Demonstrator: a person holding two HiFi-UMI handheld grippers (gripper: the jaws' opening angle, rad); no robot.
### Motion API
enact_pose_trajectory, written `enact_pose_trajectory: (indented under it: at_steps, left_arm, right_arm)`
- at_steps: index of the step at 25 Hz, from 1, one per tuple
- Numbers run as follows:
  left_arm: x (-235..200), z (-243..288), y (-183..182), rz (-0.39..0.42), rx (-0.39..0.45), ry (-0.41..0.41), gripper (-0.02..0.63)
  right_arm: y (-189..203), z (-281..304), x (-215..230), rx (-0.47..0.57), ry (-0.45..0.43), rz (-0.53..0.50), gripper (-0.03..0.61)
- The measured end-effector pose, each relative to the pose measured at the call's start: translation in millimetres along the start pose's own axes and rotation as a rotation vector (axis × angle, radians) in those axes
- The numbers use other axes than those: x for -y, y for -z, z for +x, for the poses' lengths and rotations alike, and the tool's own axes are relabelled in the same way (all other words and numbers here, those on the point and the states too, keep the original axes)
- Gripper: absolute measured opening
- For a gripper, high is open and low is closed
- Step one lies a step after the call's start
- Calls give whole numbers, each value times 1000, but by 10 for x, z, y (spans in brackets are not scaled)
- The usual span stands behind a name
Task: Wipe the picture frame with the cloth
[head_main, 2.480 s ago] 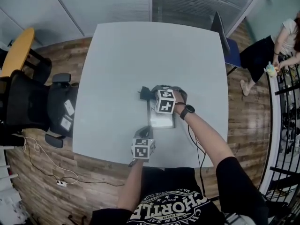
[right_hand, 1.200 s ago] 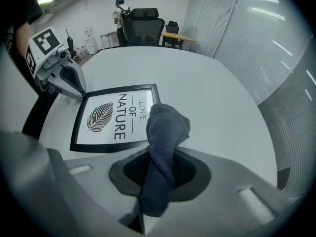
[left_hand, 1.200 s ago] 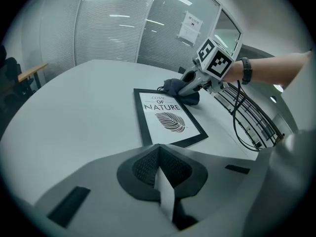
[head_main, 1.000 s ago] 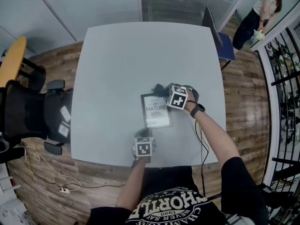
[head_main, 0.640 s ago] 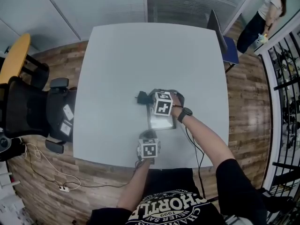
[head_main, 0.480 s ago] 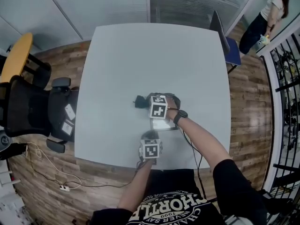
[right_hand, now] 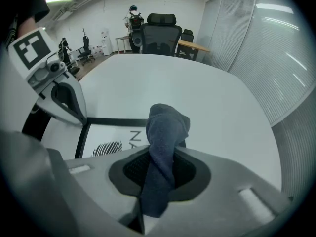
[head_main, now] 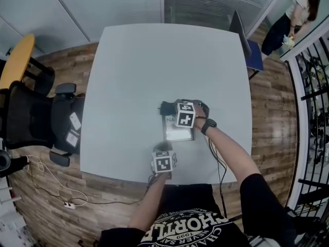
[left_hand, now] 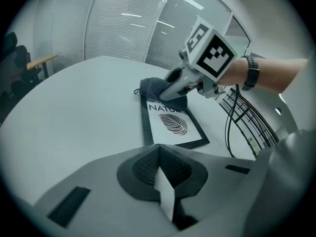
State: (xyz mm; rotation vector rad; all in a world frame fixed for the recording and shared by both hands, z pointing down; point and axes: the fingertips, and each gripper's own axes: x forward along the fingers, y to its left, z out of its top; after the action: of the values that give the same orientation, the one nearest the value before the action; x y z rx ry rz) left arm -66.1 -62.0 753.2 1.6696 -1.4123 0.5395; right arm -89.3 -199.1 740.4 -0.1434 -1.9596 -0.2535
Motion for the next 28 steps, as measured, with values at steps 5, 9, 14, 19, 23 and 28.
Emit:
enact_pose_trajectory:
  at_steps: [5,9,14,19,23,28]
  left_arm:
    - [11,-6,-18,3,0,2,-3]
    - [14,-6,-14,21,5,-5,-3]
    - [44,-7,-5,32,7,-4,-3]
    - [51,-12,-3,36,6,-5,-3]
    - [50,5,-14,30,14,0,-3]
    - [55,-7,-9,23,17,11,-3]
  right_arm:
    - [591,-248,75,-38,27,63,74]
    - [1044,-366,106,-69,36,162,74]
    - [1265,-378,51,-36,26,281,74]
    - [1092,-502,171,-12,71,285,74]
    - [583,-607,287,79,89,263,74]
    - [-158,-479,147,146,27,155,75]
